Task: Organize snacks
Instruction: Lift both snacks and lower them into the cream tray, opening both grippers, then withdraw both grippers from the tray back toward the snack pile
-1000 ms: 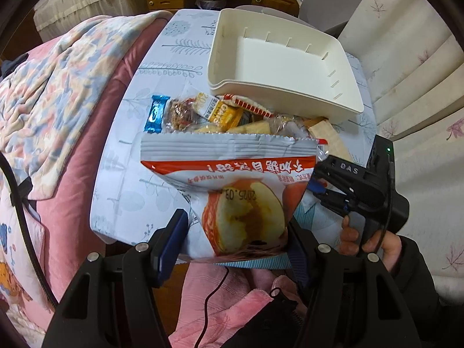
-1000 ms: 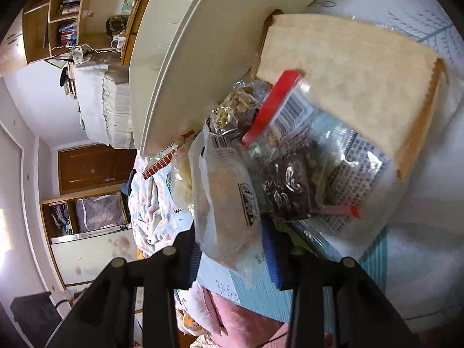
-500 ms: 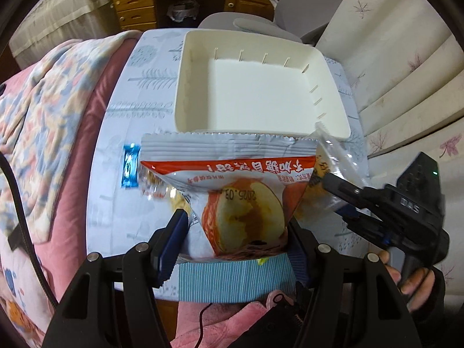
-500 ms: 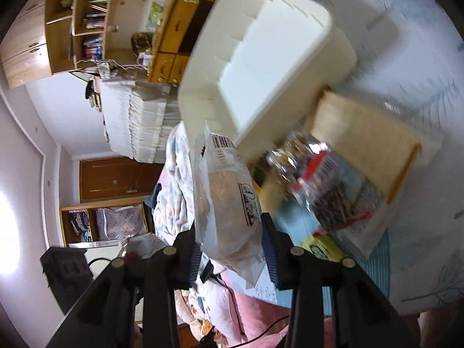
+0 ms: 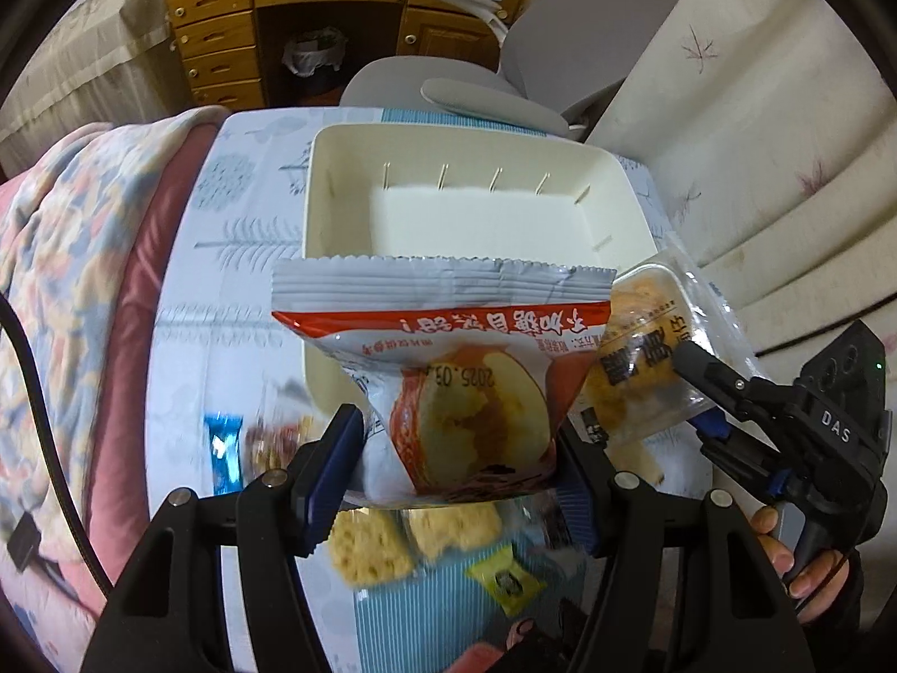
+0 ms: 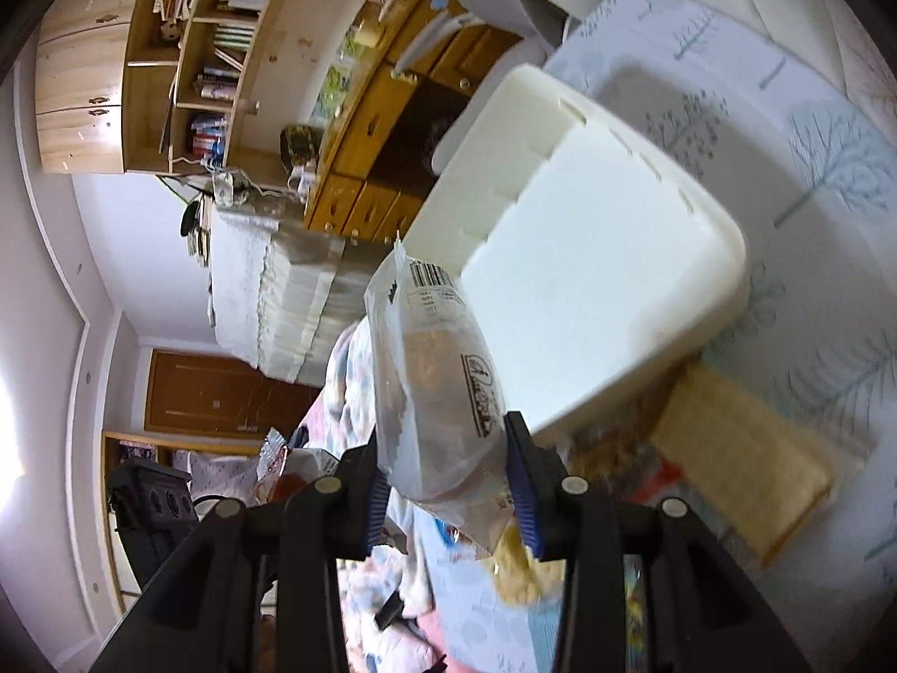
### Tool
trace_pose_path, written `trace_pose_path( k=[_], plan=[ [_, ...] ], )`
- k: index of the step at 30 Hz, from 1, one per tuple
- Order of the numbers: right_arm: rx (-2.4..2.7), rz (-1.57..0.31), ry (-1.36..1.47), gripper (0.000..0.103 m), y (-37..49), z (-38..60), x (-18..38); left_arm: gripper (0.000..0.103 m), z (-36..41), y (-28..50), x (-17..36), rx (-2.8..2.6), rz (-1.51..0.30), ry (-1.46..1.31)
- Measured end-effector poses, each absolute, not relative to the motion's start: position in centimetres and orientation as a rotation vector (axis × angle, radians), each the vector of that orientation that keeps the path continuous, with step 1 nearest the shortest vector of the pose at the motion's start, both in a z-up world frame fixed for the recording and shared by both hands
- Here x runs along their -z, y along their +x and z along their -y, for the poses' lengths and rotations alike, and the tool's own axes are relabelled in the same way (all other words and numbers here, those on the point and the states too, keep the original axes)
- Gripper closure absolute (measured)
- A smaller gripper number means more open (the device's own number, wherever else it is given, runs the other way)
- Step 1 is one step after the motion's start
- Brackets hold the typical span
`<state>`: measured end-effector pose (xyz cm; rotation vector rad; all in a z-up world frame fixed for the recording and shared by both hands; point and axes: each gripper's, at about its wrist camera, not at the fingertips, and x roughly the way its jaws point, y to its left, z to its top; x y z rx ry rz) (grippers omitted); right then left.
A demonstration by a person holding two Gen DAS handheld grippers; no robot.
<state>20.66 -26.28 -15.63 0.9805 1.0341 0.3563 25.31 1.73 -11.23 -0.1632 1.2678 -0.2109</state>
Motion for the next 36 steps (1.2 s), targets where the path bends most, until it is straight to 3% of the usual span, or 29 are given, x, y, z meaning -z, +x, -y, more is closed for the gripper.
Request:
trace_pose_path(
  k=[5,8,10,12,21,36],
  plan=[
    [-0.293,-0.992,0.989,0.061,21.3,26.5,16.1,0.038,-1.9,27.4,12.7,0.25,-1.235,-0.183],
    [-0.273,-0.983,1.01,0.048,21.5,26.6,16.5,0.022,-1.5,28.3,13.1,0.261,-1.214,-0.175],
    [-0.278,-0.961,1.012,0.044,21.3,26.8,16.3,0.022,-1.4,28.6,13.1,0.253,-1.195,-0.176],
    [-0.268,-0.955,0.982,0.032,21.3,26.9,15.7,0.022,-1.2,28.5,13.0,0.238,-1.197,-0.179],
    [-0.272,-0.922,0.893,0.025,19.2,27.5,13.0,0.022,-1.3,24.6,11.1,0.196,-1.186,-0.201],
    [-0.364,-0.993,0.678,0.024,11.1,25.9,11.6,0.021,-2.2,11.4,9.4,0.076,-1.137,-0.223]
  ],
)
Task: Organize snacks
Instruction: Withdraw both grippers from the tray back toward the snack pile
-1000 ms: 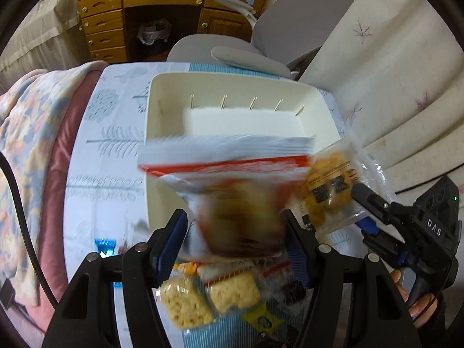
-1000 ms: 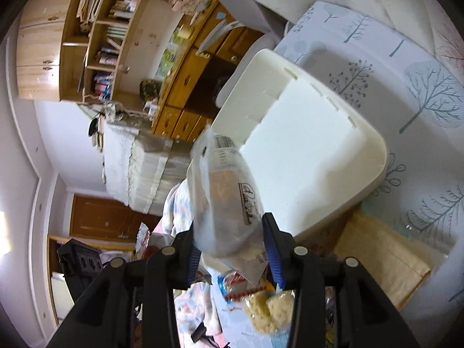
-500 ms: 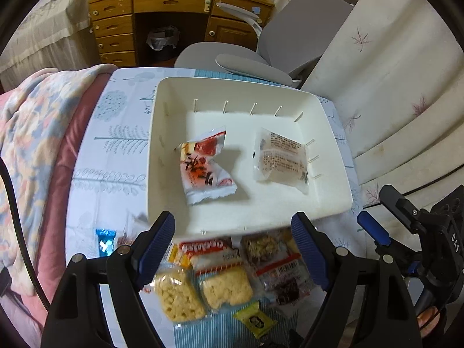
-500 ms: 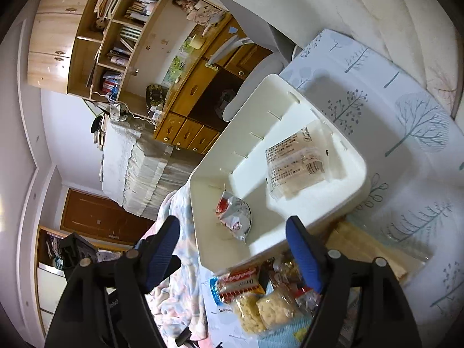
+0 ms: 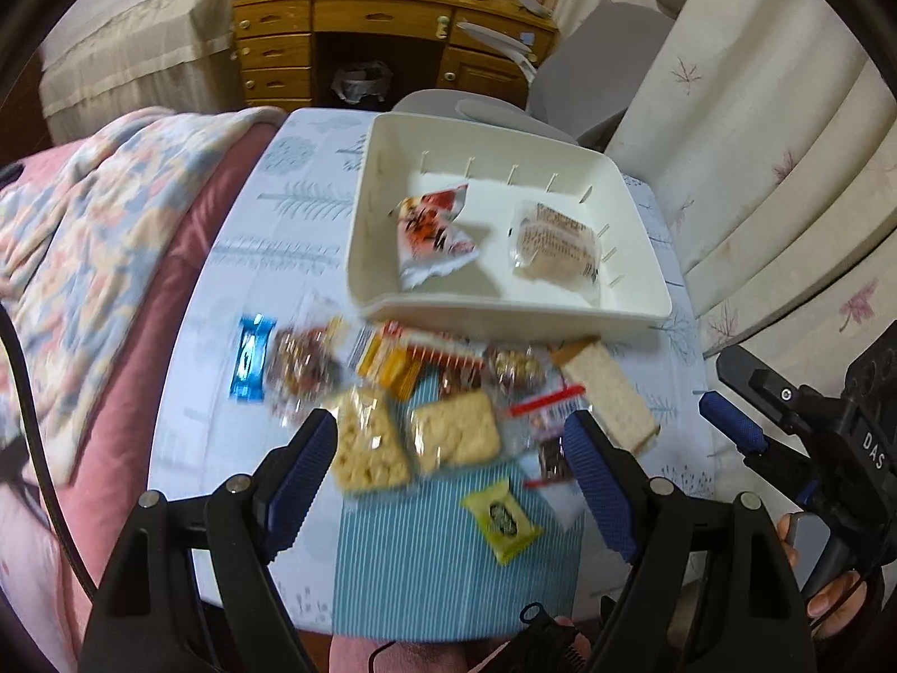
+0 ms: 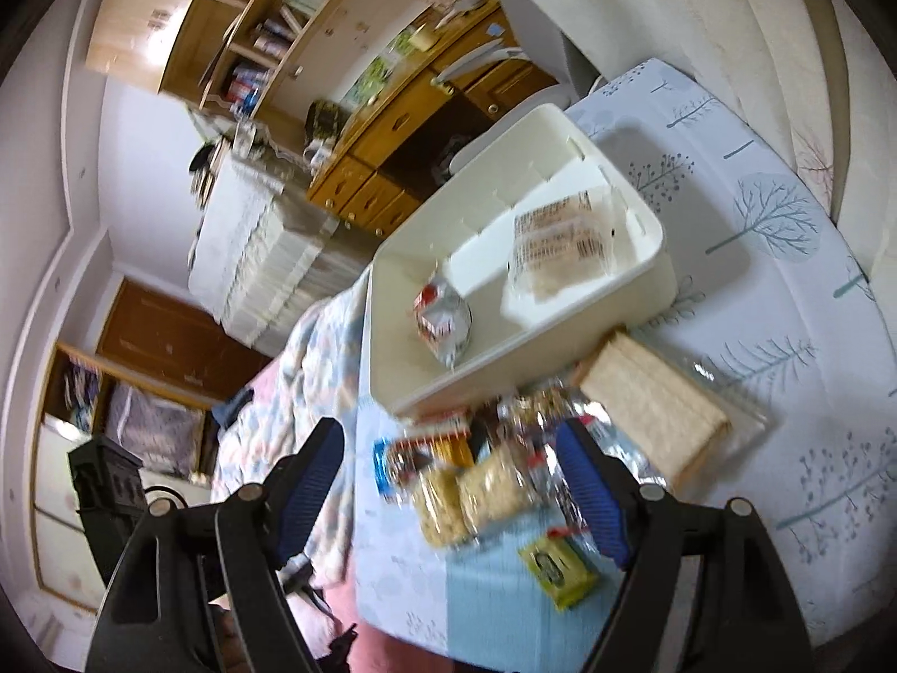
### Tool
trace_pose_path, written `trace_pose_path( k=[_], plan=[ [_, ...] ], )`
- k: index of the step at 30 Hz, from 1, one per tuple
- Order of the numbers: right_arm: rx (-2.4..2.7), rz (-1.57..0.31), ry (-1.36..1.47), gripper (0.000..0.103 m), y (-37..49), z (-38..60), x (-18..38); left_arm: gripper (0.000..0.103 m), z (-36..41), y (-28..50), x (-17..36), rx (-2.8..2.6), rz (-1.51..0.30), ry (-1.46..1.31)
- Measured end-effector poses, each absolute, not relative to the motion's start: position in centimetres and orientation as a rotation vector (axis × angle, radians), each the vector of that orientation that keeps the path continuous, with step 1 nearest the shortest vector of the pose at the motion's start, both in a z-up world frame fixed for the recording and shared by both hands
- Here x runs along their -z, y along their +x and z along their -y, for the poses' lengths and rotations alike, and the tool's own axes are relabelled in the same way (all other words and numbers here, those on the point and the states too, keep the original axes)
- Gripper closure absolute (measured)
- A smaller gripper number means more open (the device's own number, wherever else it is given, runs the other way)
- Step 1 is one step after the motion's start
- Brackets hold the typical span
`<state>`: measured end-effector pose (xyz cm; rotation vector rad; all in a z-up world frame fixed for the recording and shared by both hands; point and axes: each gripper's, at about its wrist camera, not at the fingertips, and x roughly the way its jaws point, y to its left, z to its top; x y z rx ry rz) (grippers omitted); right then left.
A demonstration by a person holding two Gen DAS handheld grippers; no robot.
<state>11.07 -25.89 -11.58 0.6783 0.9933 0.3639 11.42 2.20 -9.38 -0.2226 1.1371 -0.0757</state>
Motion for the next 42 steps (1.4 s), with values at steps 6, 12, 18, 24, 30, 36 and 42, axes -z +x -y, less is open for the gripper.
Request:
trace_pose_path(
  k=[6,12,18,24,30,36,42],
  plan=[
    [-0.392,-1.027,0.566,0.024,8.3,24.4,11.5,0.021,-3.4,6.7,9.9,-0.01,-1.147,-0.251],
    [-0.402,-1.05,0.426,0.024,6.4,22.7,11.8,0.021,-5.5,3.7,10.3,-0.093,-1.157,-0.242],
    [-0.4,-1.064,0.353,0.024,5.9,21.9,12.6,0.021,-7.5,2.7,11.0,-0.151,-1.176,-0.226],
    [-0.363,-1.096,0.303,0.024,6.0,20.7,13.8,0.021,-9.7,3.4,12.3,-0.162,-1.214,-0.19],
    [-0.287,-1.141,0.294,0.024,5.8,19.0,15.5,0.021,-12.5,5.3,13.7,-0.11,-1.261,-0.175],
    [-0.152,-1.18,0.324,0.024,5.2,17.2,17.3,0.021,-15.3,8.7,15.1,-0.004,-1.319,-0.142],
    [0.004,-1.195,0.381,0.024,4.5,16.0,18.9,0.021,-16.4,12.1,16.3,0.143,-1.367,-0.074]
  ],
)
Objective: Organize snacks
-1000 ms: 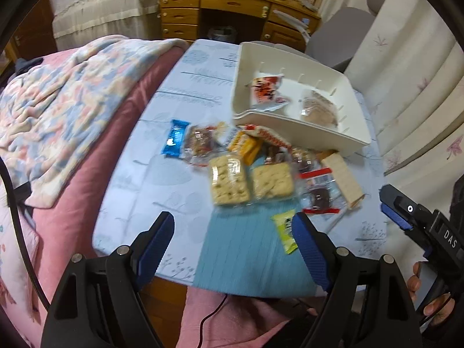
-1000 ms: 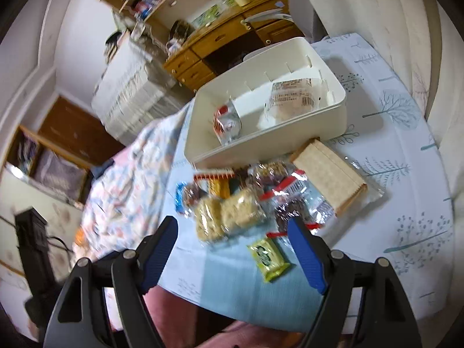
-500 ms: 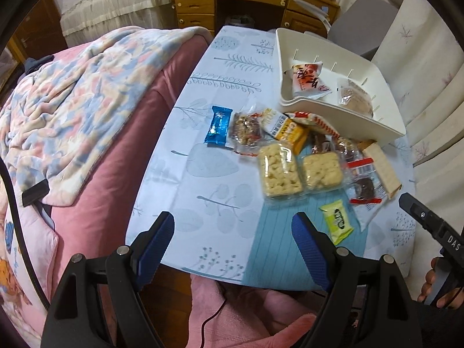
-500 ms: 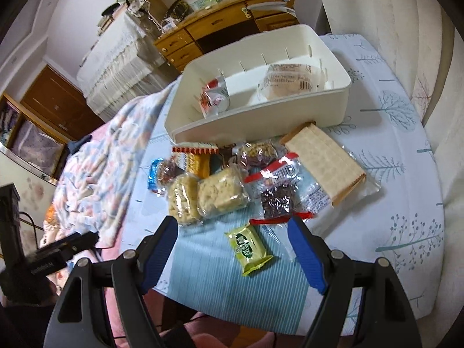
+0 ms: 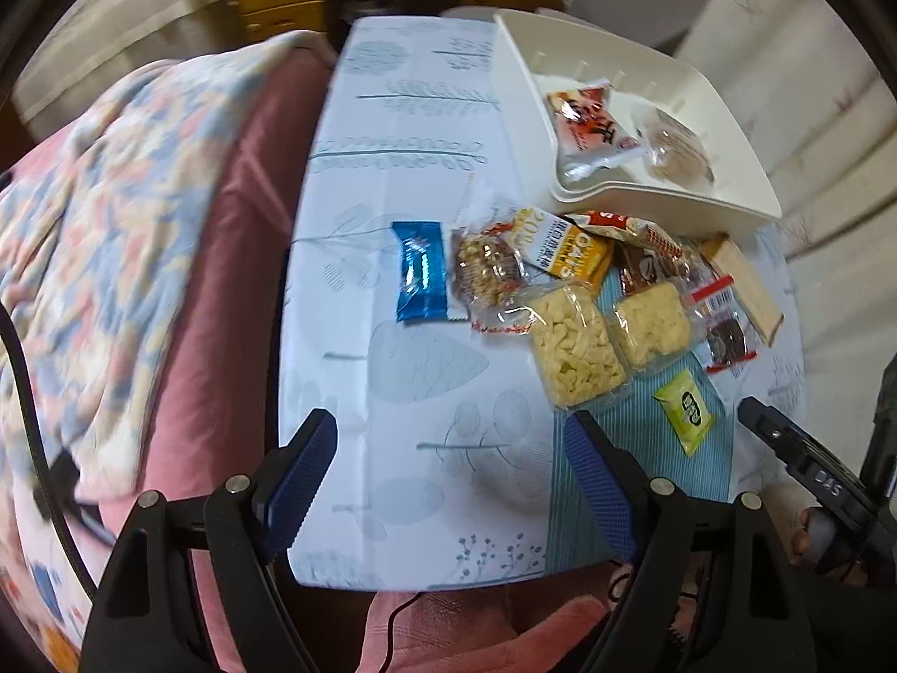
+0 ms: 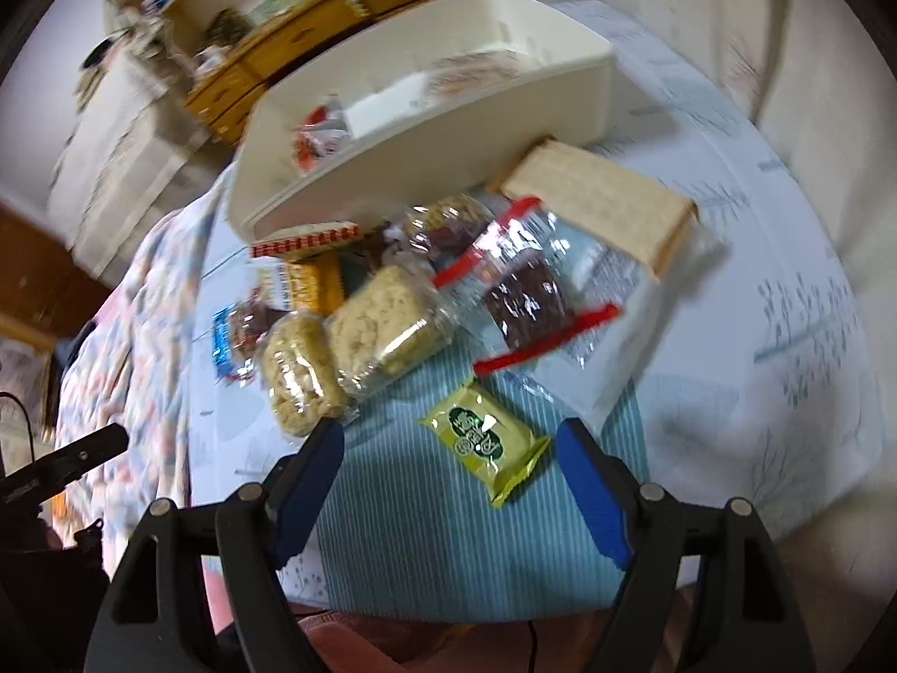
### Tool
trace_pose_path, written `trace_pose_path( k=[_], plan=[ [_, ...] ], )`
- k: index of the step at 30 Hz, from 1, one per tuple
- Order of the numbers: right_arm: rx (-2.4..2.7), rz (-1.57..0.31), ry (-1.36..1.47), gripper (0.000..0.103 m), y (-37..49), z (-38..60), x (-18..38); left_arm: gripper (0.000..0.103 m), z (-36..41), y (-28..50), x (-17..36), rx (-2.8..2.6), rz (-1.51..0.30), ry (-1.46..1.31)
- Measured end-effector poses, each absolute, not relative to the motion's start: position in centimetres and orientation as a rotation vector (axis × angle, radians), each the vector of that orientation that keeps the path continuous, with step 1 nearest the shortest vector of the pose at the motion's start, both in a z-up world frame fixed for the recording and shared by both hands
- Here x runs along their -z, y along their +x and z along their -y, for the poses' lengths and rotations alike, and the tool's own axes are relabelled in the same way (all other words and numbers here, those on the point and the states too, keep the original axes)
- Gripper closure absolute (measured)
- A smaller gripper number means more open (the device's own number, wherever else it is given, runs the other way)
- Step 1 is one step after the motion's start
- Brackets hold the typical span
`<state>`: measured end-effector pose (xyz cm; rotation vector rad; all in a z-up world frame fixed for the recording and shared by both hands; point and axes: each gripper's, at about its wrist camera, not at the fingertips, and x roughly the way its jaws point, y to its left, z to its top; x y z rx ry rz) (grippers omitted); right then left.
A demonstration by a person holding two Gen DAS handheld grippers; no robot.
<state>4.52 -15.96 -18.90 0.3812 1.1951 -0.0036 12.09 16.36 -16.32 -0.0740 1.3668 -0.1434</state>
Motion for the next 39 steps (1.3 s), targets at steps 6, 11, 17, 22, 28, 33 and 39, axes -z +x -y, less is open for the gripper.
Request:
trace_pose_path(
  k=[6,11,17,22,28,33,39],
  plan=[
    [0.145,-1.197,0.387,0.024,3.6,14.4,20.1,0.021,-17.1,15.2,18.5,0.288,-1.452,-0.133],
    [0.205,-1.211,0.333,0.024,2.7,13.0,20.7,0.021,-17.0,17.4,20.7,0.319,-1.527,-0.204],
    [0.222,-1.245,0.234,0.024,2.6,12.3,21.4,0.021,-16.5,20.2,23.1,0.258,-1.605,-0.264],
    [0.189,-1.273,0.151,0.024,3.6,12.0,22.4,0.021,-16.2,21.9,24.7,0.179,-1.653,-0.296],
    [0.102,-1.305,0.07,0.025,5.3,12.3,23.3,0.021,-15.8,23.5,26.7,0.093,-1.707,-0.351],
    [0.022,-1.332,0.044,0.036,6.8,12.9,23.7,0.027,-15.3,24.4,27.9,0.047,-1.717,-0.362],
    [-0.048,-1.374,0.033,0.044,8.0,13.2,24.5,0.034,-14.7,25.0,28.6,-0.023,-1.727,-0.355]
  ],
)
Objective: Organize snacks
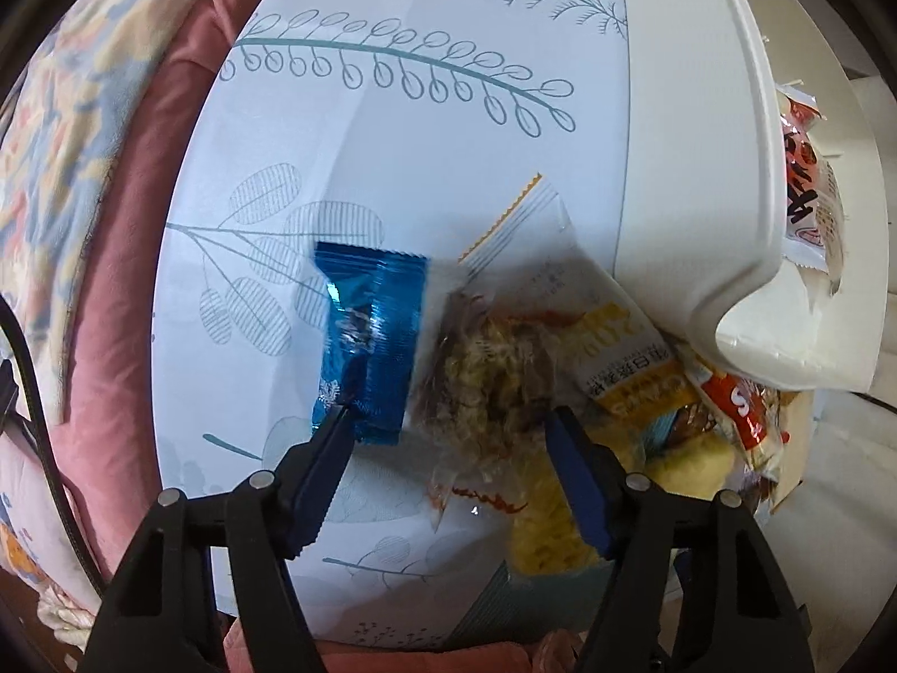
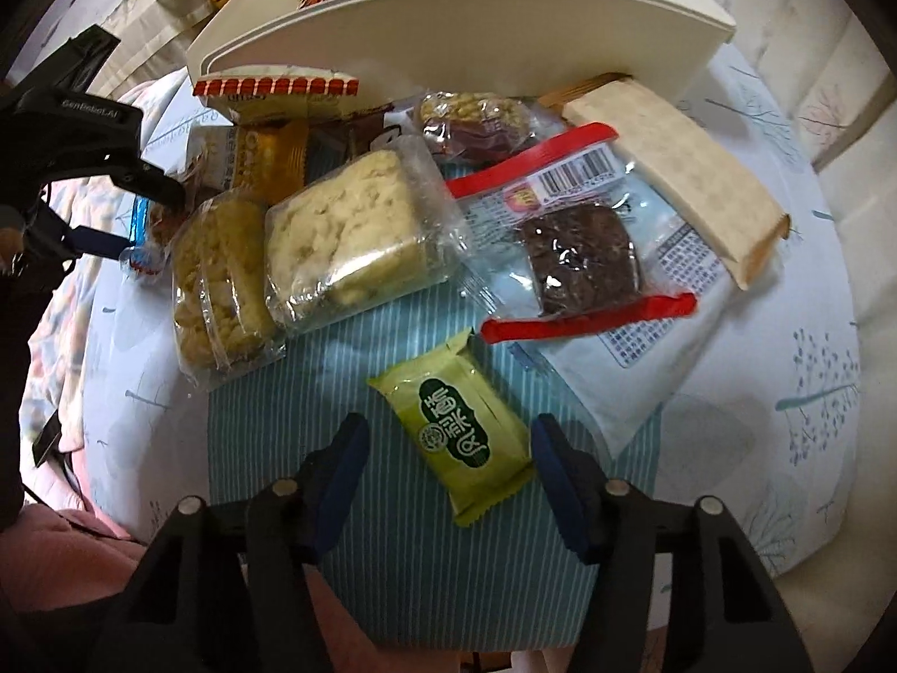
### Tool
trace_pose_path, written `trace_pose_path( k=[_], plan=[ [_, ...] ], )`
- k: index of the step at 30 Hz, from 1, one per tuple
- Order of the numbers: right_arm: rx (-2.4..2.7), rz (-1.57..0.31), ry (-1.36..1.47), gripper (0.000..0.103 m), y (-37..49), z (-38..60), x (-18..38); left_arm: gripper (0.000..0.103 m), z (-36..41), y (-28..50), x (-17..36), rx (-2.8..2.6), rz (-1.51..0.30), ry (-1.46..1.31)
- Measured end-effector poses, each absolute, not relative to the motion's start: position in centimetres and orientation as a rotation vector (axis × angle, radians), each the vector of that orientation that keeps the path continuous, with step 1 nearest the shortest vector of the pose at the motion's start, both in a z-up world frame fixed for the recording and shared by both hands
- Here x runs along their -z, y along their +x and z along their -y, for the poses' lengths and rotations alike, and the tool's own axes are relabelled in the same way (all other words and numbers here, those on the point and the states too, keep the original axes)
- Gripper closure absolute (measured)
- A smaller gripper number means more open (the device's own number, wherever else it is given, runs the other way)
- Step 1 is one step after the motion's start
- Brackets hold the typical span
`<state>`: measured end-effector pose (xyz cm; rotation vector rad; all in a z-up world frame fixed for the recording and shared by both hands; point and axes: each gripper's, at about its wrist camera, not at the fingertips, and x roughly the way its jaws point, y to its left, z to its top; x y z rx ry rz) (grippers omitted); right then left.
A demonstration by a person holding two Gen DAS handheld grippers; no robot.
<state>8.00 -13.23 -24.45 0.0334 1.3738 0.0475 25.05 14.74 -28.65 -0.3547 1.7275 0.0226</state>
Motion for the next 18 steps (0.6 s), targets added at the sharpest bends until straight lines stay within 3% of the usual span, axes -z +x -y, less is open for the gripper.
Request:
trace_pose_path(
  k=[6,10,14,18],
  plan=[
    [-0.073,-1.408,0.016,0.057,9.0,13.8,25.1,0.034,-13.3,26.0,29.3,-0.058,-1.745,-0.332],
    [-0.089,-1.411,0.013,0.059,9.1,13.6,25.4,0.038,-12.2,26.4,29.6,-0.07,-1.742,-0.335],
    [-0.095,-1.419,0.0,0.06,8.9,12.8,25.8,0.055,-12.0,26.4,30.1,-0.056,-1.744,-0.369],
    [-0.093,-1.43,0.007,0.062,8.5,12.3,26.1,0.057,-11.6,26.5,30.1,-0.044,-1.74,-0.363]
  ],
)
